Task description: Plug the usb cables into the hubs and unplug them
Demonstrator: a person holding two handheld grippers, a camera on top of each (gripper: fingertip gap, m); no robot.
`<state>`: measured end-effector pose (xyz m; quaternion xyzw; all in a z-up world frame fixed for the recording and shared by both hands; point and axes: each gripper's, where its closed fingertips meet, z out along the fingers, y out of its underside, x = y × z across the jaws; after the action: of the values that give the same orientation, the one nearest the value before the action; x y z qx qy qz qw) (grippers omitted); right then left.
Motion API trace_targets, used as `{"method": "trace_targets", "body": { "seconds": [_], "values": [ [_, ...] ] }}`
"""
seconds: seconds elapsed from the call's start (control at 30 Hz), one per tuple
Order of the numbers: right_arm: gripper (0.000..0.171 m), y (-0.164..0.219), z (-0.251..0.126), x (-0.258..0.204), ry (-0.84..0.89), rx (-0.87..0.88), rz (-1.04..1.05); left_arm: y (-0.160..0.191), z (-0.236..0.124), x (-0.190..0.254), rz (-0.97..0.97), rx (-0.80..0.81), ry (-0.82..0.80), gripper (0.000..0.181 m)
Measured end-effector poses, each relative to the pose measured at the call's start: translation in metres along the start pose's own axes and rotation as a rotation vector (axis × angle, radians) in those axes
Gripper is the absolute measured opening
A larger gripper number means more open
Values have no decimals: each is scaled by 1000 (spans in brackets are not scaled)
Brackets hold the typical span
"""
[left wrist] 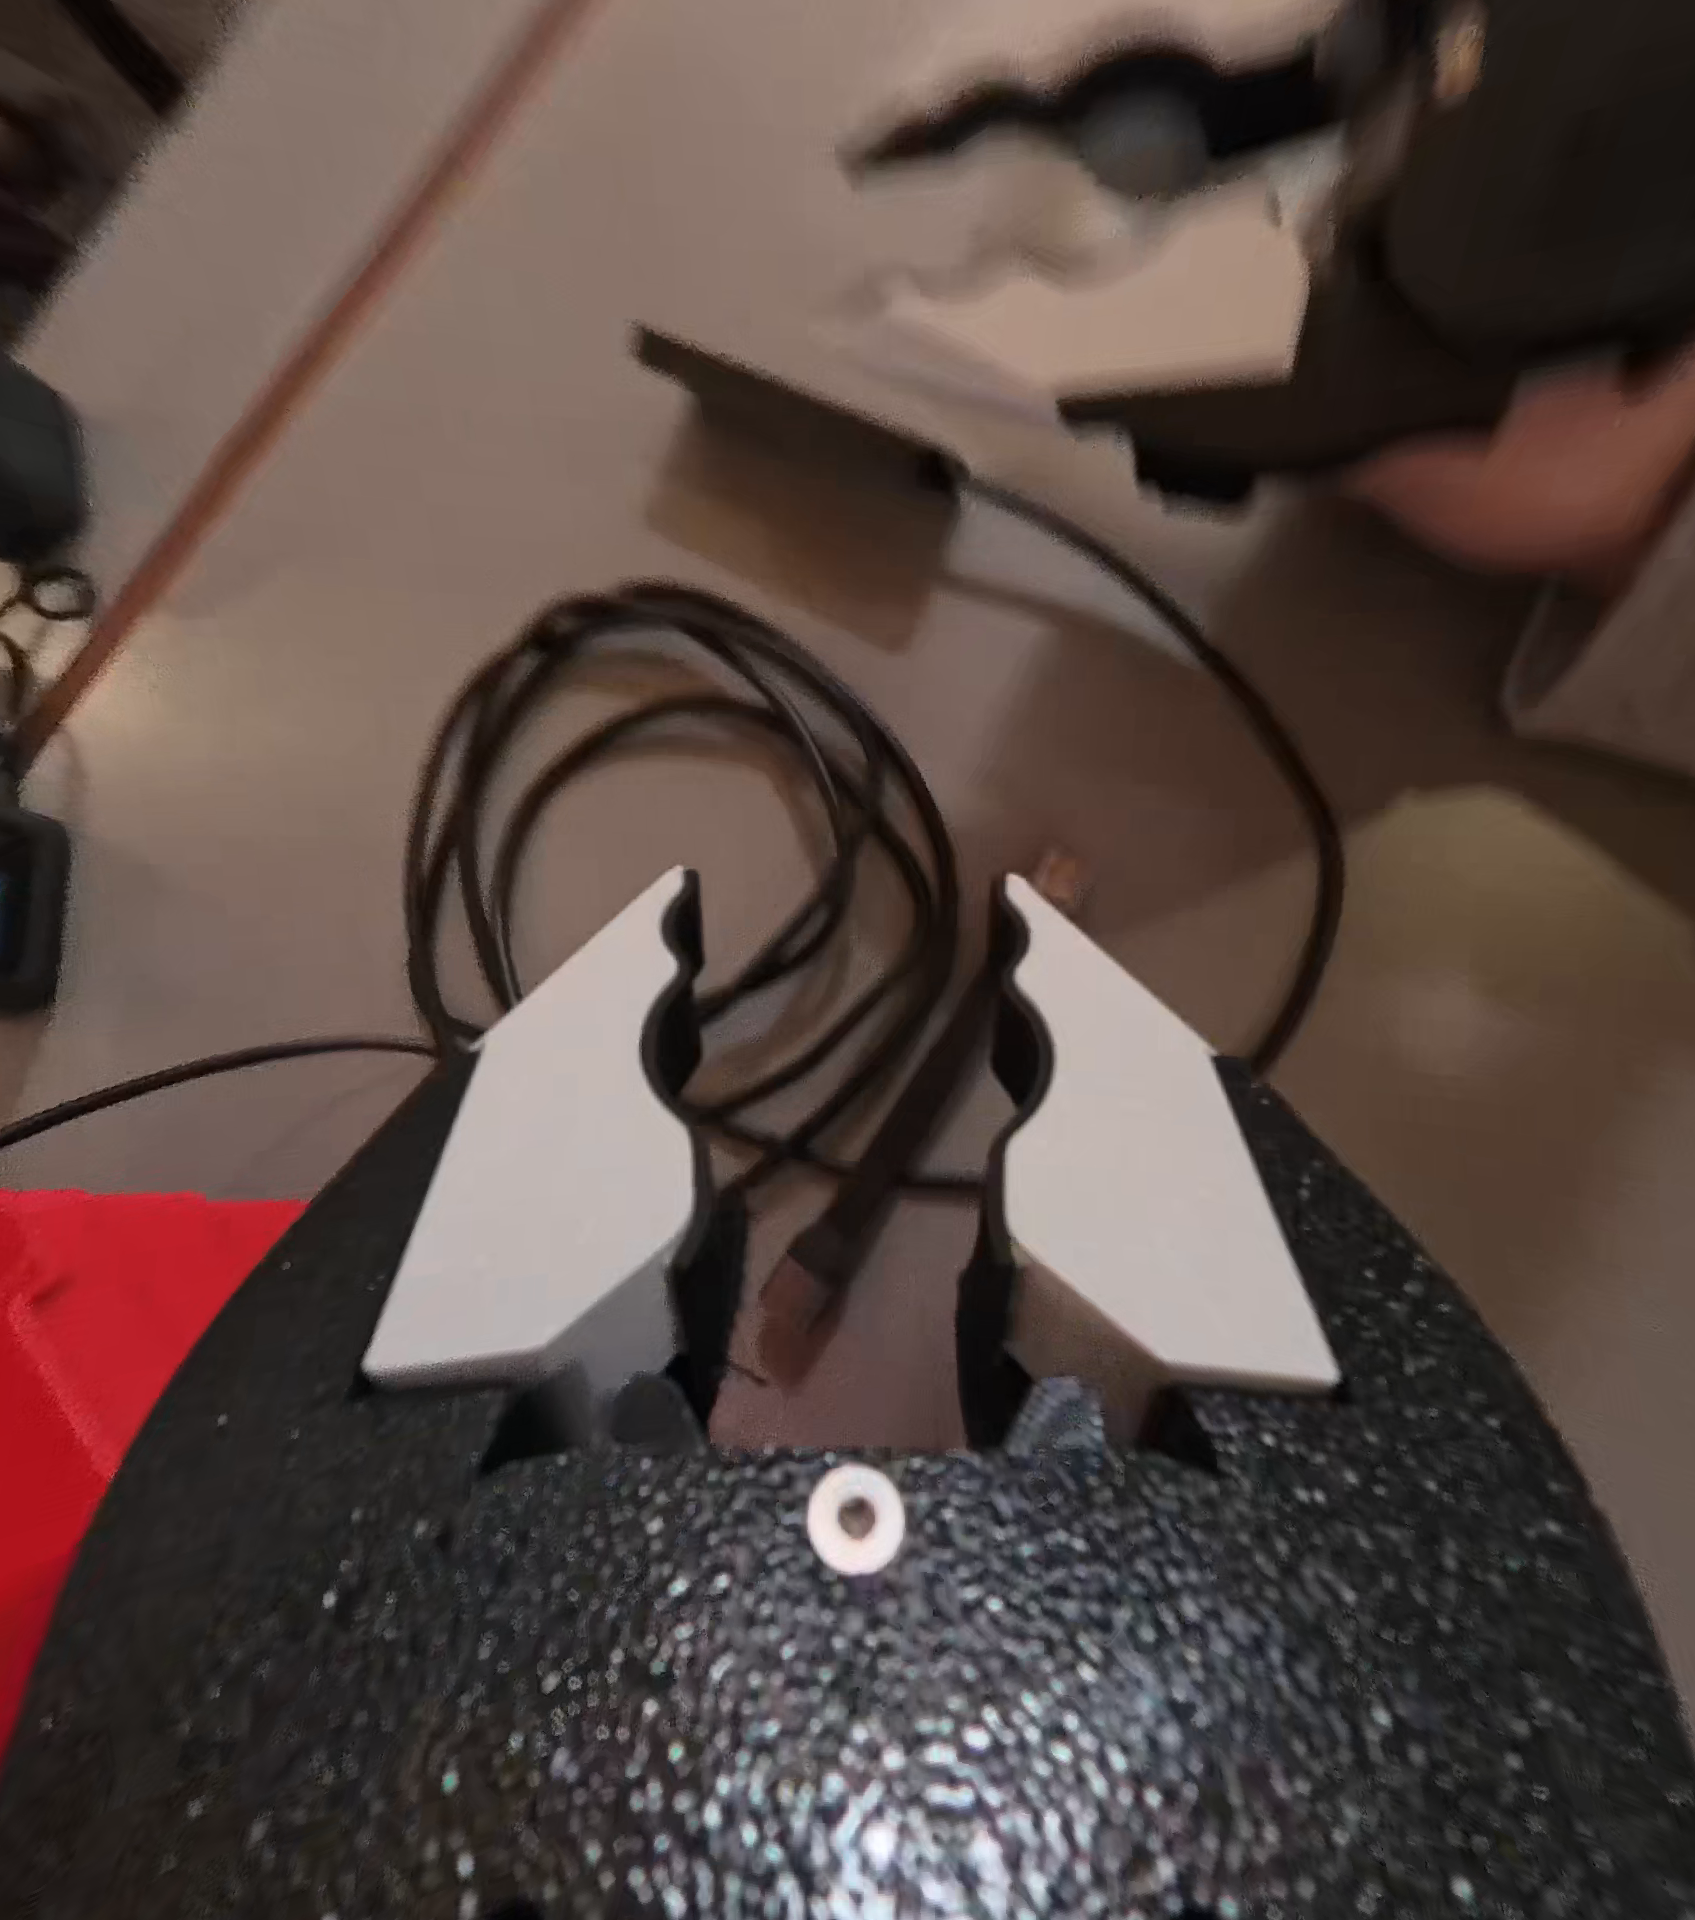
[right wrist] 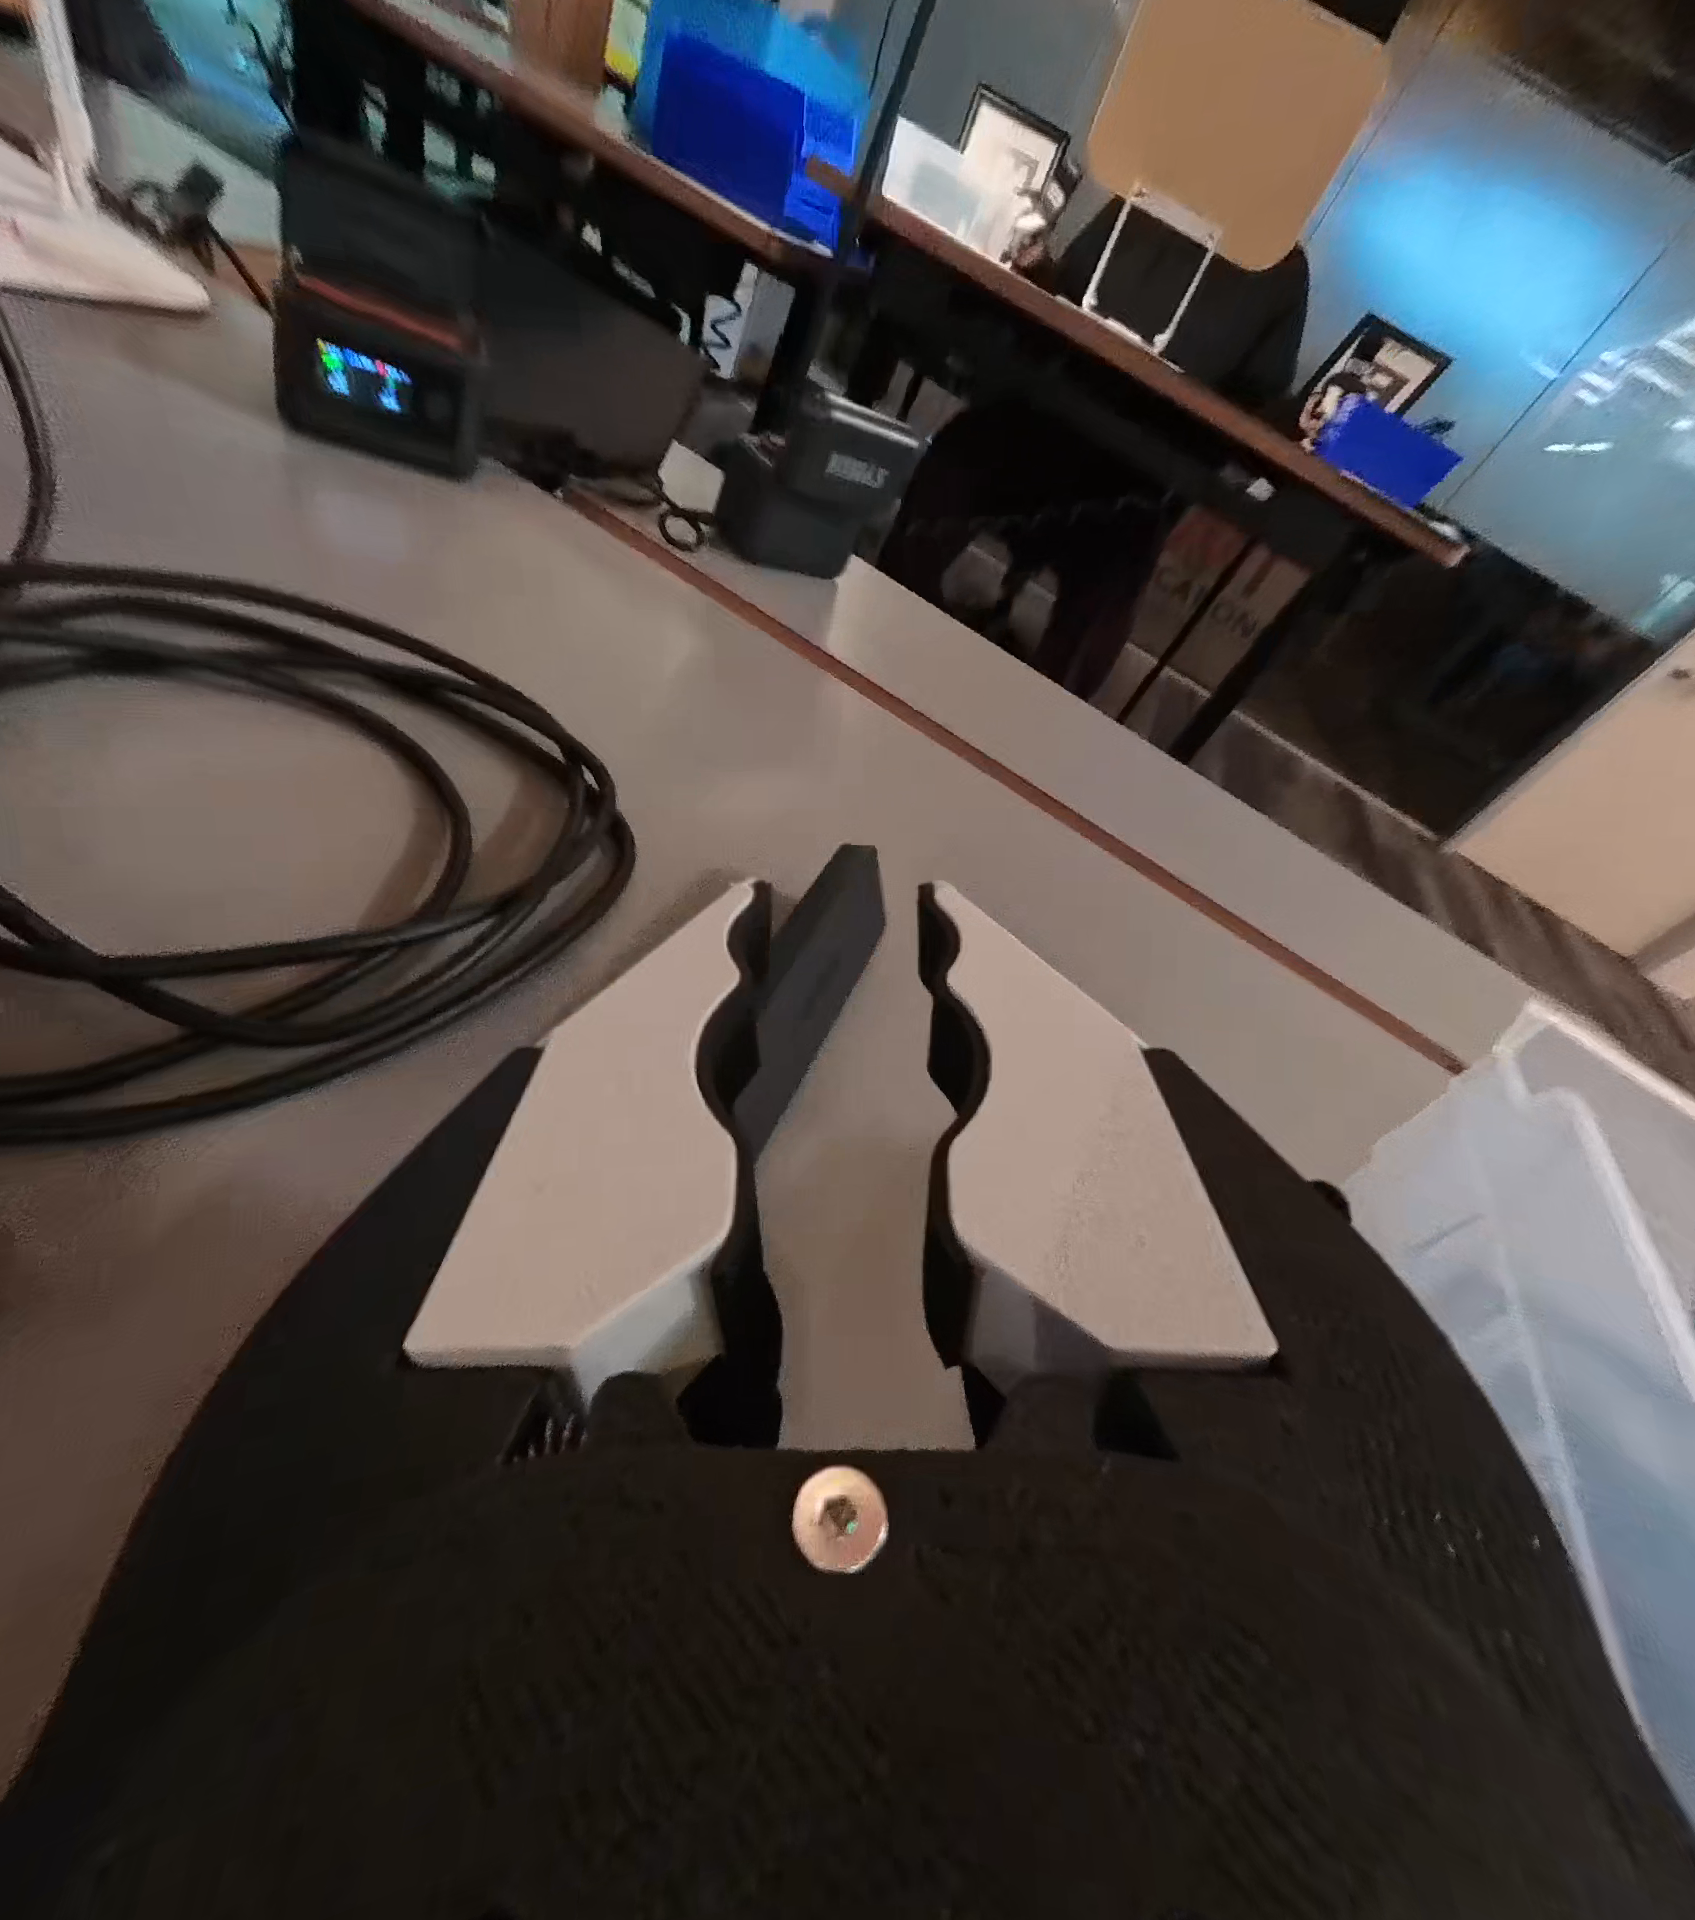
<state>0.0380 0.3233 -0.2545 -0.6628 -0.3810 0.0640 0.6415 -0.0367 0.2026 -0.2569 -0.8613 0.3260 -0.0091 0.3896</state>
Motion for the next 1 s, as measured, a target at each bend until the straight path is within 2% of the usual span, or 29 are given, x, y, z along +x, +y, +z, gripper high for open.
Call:
{"method": "trace_targets", "body": {
  "seconds": [0.03, 0.1, 0.27, 0.4, 0.47, 0.57, 0.7, 0.8, 0.87, 1.0],
  "values": [
    [25, 1, 0, 2, 28, -11, -44, -11, -3, -5, -51, 79, -2, 53],
    [25, 3, 0, -1, 34, -34, -101, -28, -5, -15, -120, 194, -3, 51],
    [29, 28, 8, -19, -93, -192, -49, -47, 6, -32, -150, 363, -7, 41],
    [28, 48, 12, -24, -108, -298, -196, -55, 8, -20, -176, 508, 91, 35],
    [18, 55, 13, -23, -93, -343, -240, -54, 7, -16, -210, 587, 138, 28],
    [10, 54, 12, -18, -54, -350, -317, -45, 12, -16, -303, 616, 195, 23],
    [8, 3, 1, -20, 43, -100, -502, -40, 14, -21, -438, 643, 269, 28],
    [8, -44, -21, -32, 158, 157, -744, -48, 2, -23, -557, 738, 383, 46],
    [8, -64, -36, -46, 205, 291, -893, -55, -8, -17, -532, 787, 442, 55],
    [7, -82, -54, -66, 259, 424, -1063, -65, -25, -13, -529, 880, 488, 57]
  ]
}}
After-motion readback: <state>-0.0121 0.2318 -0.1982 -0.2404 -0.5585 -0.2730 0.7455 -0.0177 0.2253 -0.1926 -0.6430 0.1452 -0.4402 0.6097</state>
